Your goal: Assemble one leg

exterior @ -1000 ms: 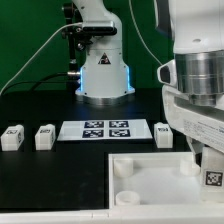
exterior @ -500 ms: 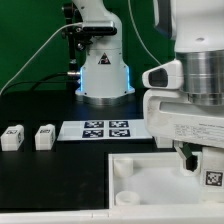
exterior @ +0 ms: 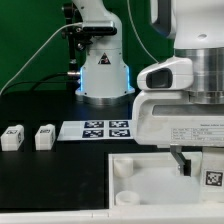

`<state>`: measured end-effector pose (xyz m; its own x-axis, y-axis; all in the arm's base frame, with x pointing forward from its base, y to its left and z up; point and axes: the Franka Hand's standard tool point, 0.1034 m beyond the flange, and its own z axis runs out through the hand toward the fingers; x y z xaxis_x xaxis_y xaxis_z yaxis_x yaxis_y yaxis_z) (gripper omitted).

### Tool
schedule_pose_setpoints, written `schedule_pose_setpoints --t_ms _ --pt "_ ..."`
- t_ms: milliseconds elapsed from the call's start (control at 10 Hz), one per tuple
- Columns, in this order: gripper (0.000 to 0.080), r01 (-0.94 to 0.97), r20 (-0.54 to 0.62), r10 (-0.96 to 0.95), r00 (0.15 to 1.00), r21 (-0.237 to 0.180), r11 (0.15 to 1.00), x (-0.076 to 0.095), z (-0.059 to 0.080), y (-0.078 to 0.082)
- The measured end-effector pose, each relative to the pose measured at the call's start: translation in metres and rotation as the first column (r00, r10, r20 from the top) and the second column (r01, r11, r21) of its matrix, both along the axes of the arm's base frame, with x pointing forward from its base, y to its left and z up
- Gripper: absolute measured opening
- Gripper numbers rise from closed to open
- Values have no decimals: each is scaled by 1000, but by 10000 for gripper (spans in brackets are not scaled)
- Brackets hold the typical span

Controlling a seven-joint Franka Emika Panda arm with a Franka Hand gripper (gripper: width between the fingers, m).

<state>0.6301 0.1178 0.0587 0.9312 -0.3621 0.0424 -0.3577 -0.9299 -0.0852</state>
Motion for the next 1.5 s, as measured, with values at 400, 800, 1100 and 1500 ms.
schedule_pose_setpoints --t_ms 400,800,1100,1500 --pt "288 251 -21 -251 968 24 968 0 0 1" --pt "288 750 -108 -743 661 60 658 0 -1 1" --pt "288 960 -184 -942 280 55 275 1 -2 4" --pt "288 999 -208 -977 -37 20 -42 1 -2 1"
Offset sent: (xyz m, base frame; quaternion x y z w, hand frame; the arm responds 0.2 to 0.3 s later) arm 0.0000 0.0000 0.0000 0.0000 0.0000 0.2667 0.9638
